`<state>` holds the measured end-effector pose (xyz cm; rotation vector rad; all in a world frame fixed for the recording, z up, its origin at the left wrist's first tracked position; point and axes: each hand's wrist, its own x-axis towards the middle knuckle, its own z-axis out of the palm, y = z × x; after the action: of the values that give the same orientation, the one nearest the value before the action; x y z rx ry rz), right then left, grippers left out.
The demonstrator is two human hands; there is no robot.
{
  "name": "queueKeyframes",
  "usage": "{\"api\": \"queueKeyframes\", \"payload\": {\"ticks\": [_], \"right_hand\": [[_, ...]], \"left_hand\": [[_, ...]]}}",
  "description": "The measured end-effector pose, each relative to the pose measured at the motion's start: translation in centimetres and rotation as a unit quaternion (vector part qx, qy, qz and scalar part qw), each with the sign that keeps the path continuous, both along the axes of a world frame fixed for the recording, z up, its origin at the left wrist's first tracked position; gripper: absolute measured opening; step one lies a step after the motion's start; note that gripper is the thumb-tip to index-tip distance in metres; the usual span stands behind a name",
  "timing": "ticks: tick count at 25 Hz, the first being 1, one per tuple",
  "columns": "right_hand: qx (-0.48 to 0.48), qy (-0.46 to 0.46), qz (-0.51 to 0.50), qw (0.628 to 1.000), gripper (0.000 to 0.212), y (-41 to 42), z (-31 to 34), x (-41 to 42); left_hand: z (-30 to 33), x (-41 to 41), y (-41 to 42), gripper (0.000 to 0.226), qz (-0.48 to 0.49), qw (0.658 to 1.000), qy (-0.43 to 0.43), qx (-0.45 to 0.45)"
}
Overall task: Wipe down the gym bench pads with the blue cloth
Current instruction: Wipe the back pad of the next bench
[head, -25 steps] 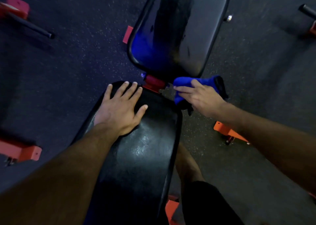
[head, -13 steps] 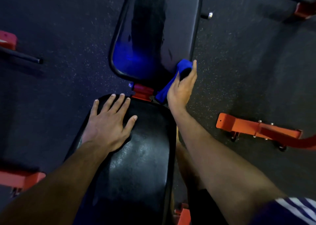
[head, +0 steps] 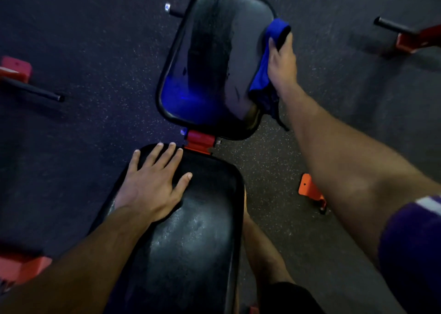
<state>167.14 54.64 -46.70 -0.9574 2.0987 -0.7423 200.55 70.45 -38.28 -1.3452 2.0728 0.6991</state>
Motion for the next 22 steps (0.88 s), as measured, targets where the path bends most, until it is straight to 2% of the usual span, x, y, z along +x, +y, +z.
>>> {"api": "queueKeyframes", "payload": {"ticks": [4, 7, 11, 14, 19, 22], "right_hand": [[-0.009, -0.051, 0.01, 0.999, 0.062, 9.0, -0.7, 3.5], [-0.002, -0.025, 0.037, 0.999, 0.064, 13.1, 0.3, 5.7], [0.002, 0.047, -0.003, 0.999, 0.053, 3.8, 0.4, 3.3], [-0.002, 0.043, -0.025, 0.999, 0.042, -3.3, 0.5, 0.8], [-0.003, 0.011, 0.05, 0.999, 0.035, -5.3, 0.4, -2.1], [0.002, -0.01, 0.047, 0.999, 0.037, -5.3, 0.7, -2.3]], "left_hand": [[0.3, -0.2, -0.3, 0.084, 0.0, 1.0, -0.004, 0.007], [0.5, -0.2, -0.3, 0.084, 0.0, 1.0, 0.0, 0.011], [-0.1, -0.1, -0.5, 0.08, -0.025, 1.0, 0.001, 0.011], [-0.3, 0.3, -0.6, 0.078, -0.028, 1.0, 0.006, 0.008], [-0.5, 0.4, -0.7, 0.073, -0.036, 0.999, -0.006, 0.023], [-0.7, 0.6, -0.5, 0.078, -0.035, 0.999, 0.007, 0.022]]}}
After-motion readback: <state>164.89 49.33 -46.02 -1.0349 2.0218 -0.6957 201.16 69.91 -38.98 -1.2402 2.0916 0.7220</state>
